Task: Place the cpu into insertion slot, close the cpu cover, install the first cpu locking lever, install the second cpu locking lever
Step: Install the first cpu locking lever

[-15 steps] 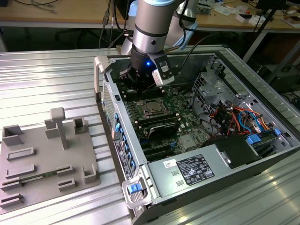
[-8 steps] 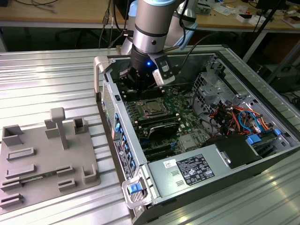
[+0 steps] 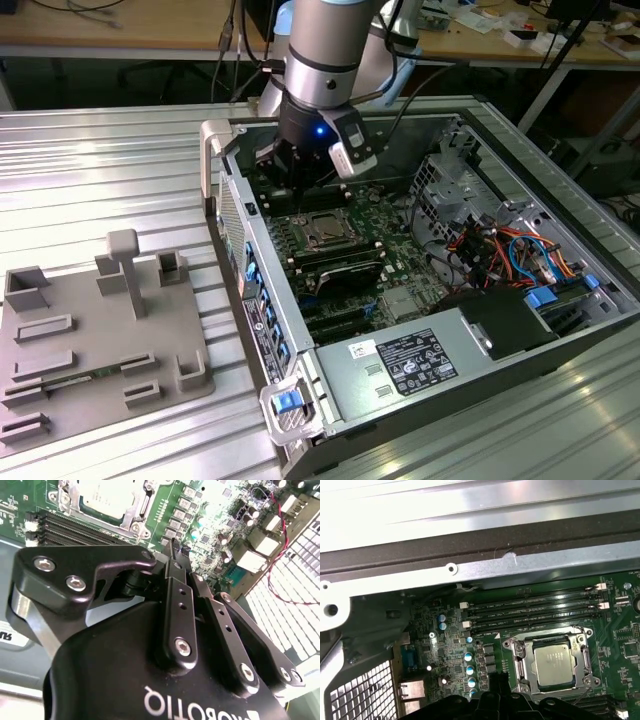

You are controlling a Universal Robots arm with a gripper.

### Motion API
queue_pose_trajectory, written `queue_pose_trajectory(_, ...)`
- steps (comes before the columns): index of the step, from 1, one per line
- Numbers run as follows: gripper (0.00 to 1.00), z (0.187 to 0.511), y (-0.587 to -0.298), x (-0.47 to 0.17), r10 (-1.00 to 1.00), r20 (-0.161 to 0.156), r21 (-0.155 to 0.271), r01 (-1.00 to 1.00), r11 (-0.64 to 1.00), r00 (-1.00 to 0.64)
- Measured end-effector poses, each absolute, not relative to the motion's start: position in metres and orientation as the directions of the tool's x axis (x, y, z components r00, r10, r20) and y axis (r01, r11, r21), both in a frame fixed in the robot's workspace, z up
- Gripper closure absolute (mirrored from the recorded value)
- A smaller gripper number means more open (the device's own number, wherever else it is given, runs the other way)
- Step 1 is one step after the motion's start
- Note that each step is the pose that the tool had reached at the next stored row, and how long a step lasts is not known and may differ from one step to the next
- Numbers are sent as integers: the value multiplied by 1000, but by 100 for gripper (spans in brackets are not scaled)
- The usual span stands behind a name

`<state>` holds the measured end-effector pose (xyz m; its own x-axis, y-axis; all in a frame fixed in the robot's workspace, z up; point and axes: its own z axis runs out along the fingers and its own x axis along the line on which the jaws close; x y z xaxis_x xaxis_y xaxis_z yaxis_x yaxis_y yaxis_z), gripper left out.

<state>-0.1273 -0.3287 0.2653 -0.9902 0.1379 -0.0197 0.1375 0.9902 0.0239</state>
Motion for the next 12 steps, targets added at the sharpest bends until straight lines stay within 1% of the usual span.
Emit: queue_pose_trajectory(12,89,270,-329,-127,136,-20,24,136,990,-990)
